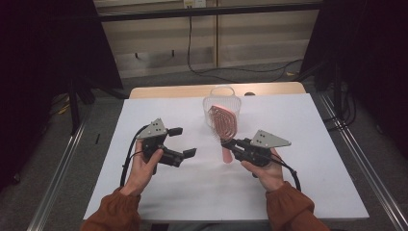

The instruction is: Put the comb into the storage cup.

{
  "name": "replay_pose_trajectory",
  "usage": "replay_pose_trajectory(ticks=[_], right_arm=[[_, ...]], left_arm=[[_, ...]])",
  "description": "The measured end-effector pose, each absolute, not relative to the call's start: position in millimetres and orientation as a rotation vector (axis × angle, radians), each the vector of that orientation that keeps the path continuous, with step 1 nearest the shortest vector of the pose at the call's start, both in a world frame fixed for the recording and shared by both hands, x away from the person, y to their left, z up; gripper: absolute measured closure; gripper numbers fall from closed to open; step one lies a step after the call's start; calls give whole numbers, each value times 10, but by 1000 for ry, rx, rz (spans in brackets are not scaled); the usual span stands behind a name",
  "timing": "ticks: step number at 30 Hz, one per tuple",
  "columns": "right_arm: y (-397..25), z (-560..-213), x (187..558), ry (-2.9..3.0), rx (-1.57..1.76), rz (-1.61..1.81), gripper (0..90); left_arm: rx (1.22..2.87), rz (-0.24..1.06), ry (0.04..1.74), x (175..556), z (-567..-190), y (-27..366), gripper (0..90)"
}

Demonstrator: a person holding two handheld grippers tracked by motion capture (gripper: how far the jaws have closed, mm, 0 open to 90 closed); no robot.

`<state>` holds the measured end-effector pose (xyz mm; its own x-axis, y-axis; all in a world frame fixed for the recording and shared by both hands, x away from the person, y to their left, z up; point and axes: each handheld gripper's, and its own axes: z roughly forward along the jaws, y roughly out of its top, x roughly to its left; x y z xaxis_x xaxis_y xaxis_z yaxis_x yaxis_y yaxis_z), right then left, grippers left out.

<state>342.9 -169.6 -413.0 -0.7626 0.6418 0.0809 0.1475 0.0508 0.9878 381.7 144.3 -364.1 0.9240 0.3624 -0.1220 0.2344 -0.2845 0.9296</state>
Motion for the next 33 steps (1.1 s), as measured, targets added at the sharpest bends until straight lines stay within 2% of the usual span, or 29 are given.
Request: replay_pose_trajectory(ticks=[7,33], right_arm=[[-1716,-4109,3421,1964,785,1789,821],[-1703,-4050,3437,2109,631,1938,821]], left_arm=[[1818,101,403,3774,-3592,1431,44],[1793,110,303,3810,-3378,1304,35]])
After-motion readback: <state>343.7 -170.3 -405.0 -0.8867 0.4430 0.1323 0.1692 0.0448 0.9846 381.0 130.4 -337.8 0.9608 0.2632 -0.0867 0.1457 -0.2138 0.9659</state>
